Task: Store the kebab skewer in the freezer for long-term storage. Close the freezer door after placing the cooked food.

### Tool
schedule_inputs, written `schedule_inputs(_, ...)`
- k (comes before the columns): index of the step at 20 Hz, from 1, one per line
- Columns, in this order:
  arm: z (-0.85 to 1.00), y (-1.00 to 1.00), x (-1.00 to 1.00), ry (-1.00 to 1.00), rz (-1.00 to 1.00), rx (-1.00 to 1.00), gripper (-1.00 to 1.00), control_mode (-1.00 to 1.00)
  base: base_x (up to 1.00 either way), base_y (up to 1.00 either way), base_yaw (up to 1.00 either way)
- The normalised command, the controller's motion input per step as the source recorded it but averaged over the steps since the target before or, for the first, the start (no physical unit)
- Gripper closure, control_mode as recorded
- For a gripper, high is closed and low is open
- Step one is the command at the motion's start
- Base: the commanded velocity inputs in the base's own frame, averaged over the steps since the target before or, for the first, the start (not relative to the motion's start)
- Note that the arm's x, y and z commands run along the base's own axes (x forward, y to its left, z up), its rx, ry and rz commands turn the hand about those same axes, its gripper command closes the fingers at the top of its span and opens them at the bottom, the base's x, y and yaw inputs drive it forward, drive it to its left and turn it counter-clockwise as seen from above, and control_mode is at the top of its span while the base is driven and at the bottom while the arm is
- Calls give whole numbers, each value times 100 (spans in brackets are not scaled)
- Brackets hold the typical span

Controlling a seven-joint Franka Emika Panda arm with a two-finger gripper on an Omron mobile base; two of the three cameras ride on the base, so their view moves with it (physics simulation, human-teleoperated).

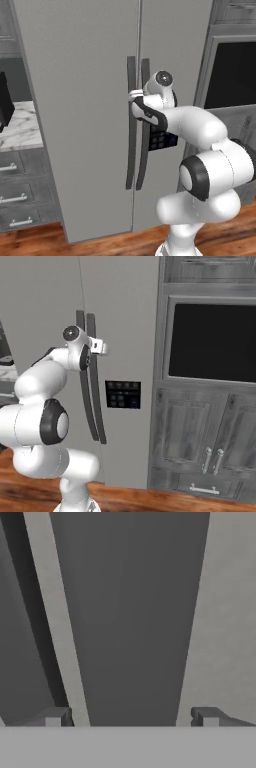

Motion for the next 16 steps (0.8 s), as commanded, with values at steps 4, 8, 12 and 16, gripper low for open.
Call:
schedule_inputs(4,0,-1,43,-17,0,0,-100,-100,0,0,0)
schedule_inputs(8,0,-13,49,-20,1,0,-100,-100,0,0,0)
schedule_inputs(12,0,-8,43,-25,4,0,-100,-100,0,0,0)
schedule_inputs(16,0,-9,43,-8,3,0,-100,-100,0,0,0)
